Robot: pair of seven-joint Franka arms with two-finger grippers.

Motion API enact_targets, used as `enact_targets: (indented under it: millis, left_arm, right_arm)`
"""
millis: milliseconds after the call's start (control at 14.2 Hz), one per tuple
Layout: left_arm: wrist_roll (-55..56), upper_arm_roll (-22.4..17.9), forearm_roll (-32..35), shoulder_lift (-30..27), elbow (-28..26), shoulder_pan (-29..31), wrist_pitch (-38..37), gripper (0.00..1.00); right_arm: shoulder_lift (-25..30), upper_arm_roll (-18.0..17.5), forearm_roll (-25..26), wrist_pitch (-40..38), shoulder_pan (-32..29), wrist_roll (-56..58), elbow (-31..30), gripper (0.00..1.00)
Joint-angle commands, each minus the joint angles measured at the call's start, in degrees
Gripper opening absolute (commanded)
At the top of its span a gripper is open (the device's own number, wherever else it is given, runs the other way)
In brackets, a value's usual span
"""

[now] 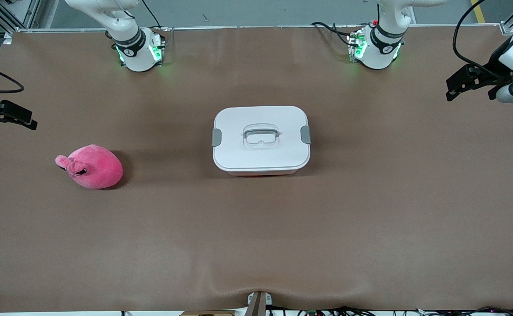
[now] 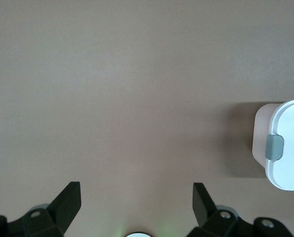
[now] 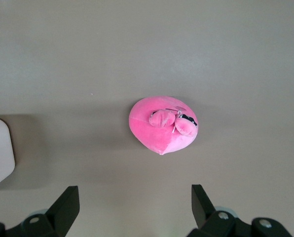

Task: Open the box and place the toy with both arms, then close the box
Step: 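Move the left gripper out from rest toward the white box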

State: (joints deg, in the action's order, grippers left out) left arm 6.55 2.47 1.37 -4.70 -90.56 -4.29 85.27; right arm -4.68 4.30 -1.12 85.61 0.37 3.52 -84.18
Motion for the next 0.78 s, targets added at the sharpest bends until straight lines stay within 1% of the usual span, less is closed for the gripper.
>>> enact_targets:
  millis: [0, 212, 353, 494, 705]
  left_arm:
    - [-0.4, 0.1, -0.1, -0.2, 0.6, 0.3, -0.4, 1.0]
    - [-0.1, 0.0, -0.1, 0.0, 1.0, 0.4, -0.4, 1.0]
    - [0.0, -0.7, 0.4, 1.1, 2.6, 0.3, -0.5, 1.0]
    - [0.0, -0.8, 1.1, 1.2, 2.9, 0.3, -0.5, 1.0]
    - [0.0, -0.8, 0.5, 1.4, 2.8, 0.4, -2.7, 1.0]
  right_arm:
    - [0.3, -0.3, 1.8, -0.1, 1.4, 0.2, -0.6, 1.0]
    - [0.2, -0.3, 2.3, -0.2, 1.2, 0.3, -1.3, 1.0]
    - [0.3, -0.3, 2.3, -0.1, 1.2, 0.3, -1.4, 1.0]
    - [0.5, -0.3, 2.3, -0.2, 1.2, 0.3, -1.3, 1.0]
    - [0.6, -0.3, 2.3, 0.3, 1.5, 0.2, -1.2, 1.0]
